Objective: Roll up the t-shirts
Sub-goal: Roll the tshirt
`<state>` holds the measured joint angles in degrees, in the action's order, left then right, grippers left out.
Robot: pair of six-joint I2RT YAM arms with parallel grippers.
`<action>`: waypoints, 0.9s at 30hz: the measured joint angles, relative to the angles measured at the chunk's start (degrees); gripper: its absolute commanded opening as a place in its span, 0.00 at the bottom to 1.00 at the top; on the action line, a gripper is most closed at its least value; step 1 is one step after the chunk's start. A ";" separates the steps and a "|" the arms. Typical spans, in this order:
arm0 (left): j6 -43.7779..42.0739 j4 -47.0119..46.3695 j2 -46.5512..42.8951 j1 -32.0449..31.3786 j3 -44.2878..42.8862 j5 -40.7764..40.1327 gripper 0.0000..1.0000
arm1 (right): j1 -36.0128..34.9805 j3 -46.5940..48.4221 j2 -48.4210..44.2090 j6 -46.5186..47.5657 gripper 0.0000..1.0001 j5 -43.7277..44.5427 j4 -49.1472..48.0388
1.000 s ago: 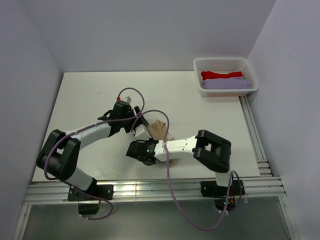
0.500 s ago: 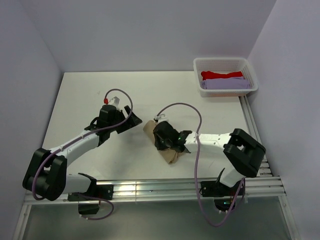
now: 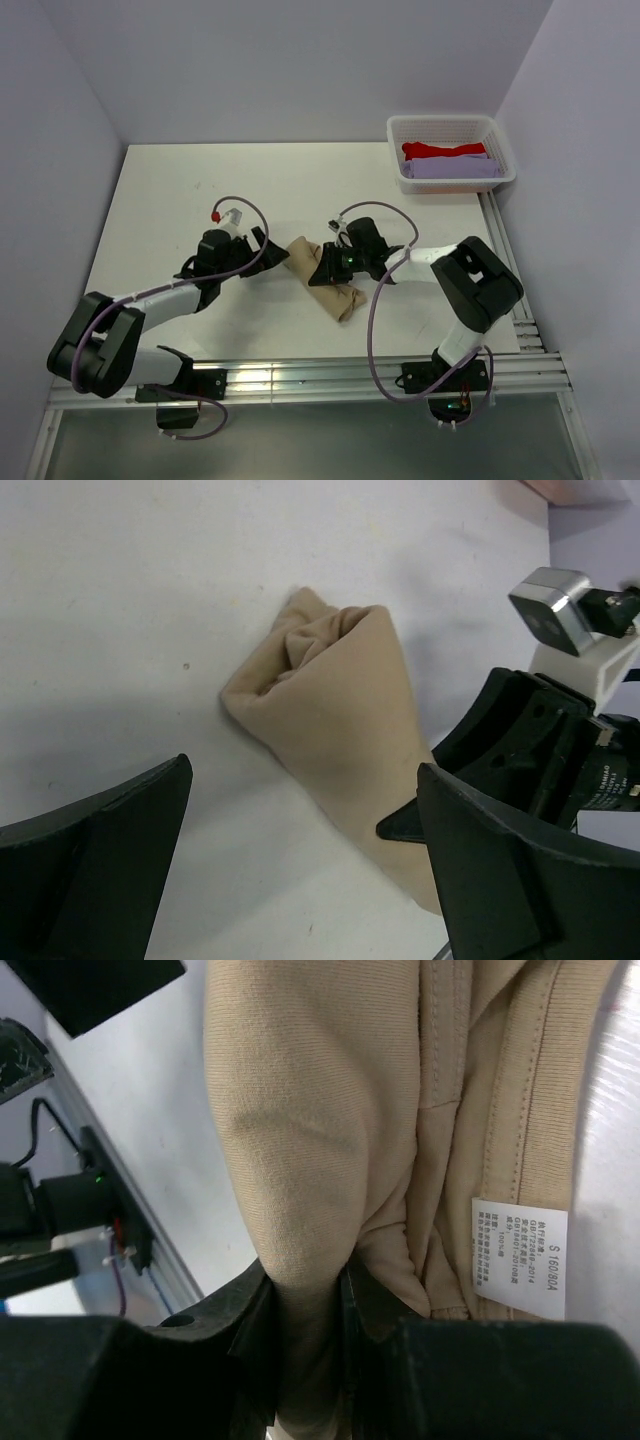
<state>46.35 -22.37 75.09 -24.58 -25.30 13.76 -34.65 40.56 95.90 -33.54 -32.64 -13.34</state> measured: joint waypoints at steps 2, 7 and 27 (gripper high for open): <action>-0.20 -3.17 1.99 -0.07 0.00 0.59 1.00 | 0.85 0.11 1.09 0.13 0.00 -2.47 -0.83; -0.24 -7.10 7.26 -0.11 -0.02 1.64 0.99 | 1.70 0.57 1.99 1.09 0.00 -4.90 -0.83; 0.02 -16.00 20.28 -0.09 -5.31 6.43 1.00 | 3.06 2.21 3.89 4.90 0.00 -8.92 0.68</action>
<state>46.37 -38.37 95.37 -24.67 -30.61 20.18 -31.59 42.76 99.79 -28.64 -41.56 -12.67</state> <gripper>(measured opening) 0.994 0.286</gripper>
